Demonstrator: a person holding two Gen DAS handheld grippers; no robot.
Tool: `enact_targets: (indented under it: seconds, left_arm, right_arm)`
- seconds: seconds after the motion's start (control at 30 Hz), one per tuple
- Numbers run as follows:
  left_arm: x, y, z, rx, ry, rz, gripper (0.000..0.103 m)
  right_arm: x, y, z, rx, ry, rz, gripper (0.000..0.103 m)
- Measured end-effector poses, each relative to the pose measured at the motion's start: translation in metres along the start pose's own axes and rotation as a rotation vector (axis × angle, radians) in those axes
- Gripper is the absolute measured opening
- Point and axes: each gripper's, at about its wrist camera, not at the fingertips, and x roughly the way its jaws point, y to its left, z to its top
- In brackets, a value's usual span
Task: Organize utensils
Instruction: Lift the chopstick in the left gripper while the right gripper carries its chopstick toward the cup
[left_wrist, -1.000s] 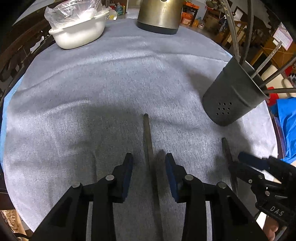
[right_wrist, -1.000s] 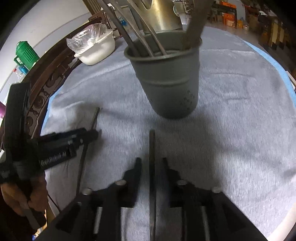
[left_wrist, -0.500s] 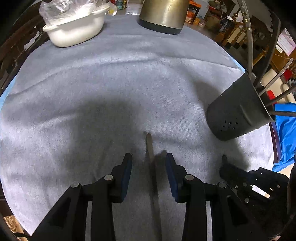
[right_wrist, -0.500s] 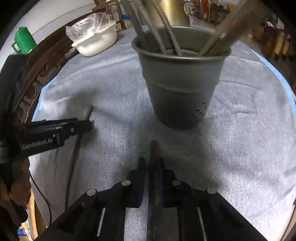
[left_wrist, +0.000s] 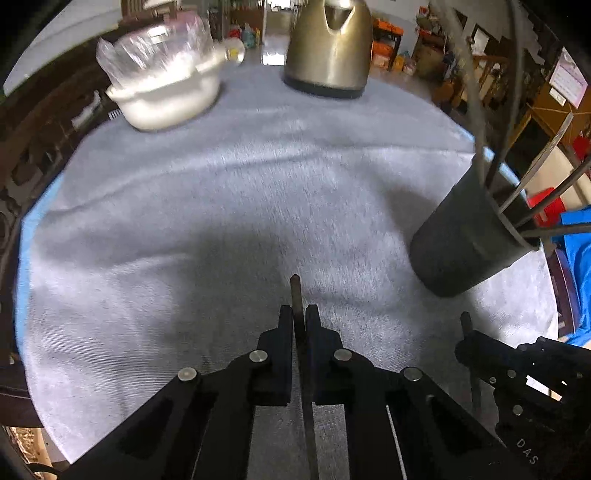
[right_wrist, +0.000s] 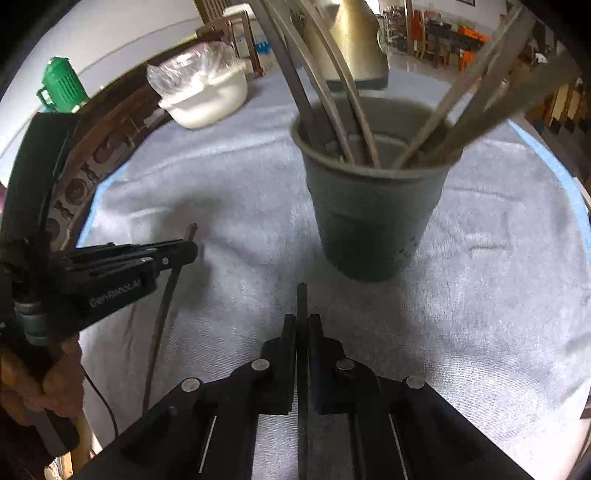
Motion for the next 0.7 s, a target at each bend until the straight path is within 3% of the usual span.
enact_targets:
  seconds: [0.23, 0.7]
  left_arm:
    - [-0.038, -0.001, 0.000, -0.002, -0.099, 0.031, 0.007]
    - [-0.089, -0.015, -0.003, 0.016, -0.203, 0.004, 0.007]
  right_arm:
    - [-0.028, 0.003, 0.002, 0.002, -0.079, 0.026, 0.006]
    - [-0.079, 0.016, 0.007, 0.014, -0.204, 0.079, 0.006]
